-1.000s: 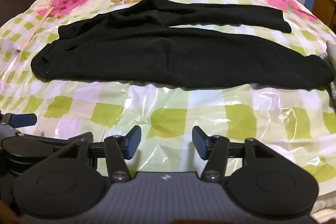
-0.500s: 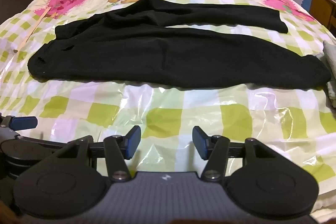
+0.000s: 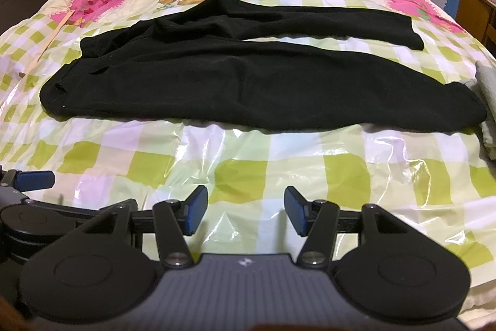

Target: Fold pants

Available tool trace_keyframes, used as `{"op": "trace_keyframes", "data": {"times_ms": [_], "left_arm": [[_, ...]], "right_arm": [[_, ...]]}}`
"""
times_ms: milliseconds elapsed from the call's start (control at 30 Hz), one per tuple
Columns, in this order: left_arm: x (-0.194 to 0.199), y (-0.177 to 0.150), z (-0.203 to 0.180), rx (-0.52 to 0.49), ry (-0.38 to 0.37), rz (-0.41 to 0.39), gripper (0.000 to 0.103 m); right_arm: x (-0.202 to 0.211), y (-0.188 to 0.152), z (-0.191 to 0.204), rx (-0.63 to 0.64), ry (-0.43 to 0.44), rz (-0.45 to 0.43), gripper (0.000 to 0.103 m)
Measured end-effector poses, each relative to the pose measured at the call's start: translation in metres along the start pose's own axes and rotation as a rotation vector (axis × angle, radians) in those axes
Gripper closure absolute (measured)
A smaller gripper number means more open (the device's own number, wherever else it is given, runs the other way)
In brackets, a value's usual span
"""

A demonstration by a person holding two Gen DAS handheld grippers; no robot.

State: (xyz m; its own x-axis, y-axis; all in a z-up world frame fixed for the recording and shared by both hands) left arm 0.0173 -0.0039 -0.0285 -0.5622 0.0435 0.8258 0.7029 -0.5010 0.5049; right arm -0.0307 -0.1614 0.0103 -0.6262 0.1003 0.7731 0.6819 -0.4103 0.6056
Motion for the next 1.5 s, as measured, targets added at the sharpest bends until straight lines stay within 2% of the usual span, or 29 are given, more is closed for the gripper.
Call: {"op": "trace_keyframes", "data": {"times_ms": [1500], "left_arm": [[-0.0027, -0.0009, -0.0041, -0.027, 0.003, 0.009, 0.0]], "right_arm": [[-0.0029, -0.0034, -0.0005, 0.006, -0.022, 0.014, 0.047]]}}
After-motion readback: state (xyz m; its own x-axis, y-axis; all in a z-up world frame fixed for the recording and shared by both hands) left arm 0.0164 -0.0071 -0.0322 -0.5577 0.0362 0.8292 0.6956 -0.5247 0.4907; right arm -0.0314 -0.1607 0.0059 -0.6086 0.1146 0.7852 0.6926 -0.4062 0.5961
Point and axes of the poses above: each gripper's, at about its wrist camera, not at the fingertips, and x roughly against the way its jaws point, z to its left, y to its top, the point moved 3 cm from there along -x, roughly the way its jaws point, and after that the axes turned 11 degrees about -x, right-handed, at the moved point
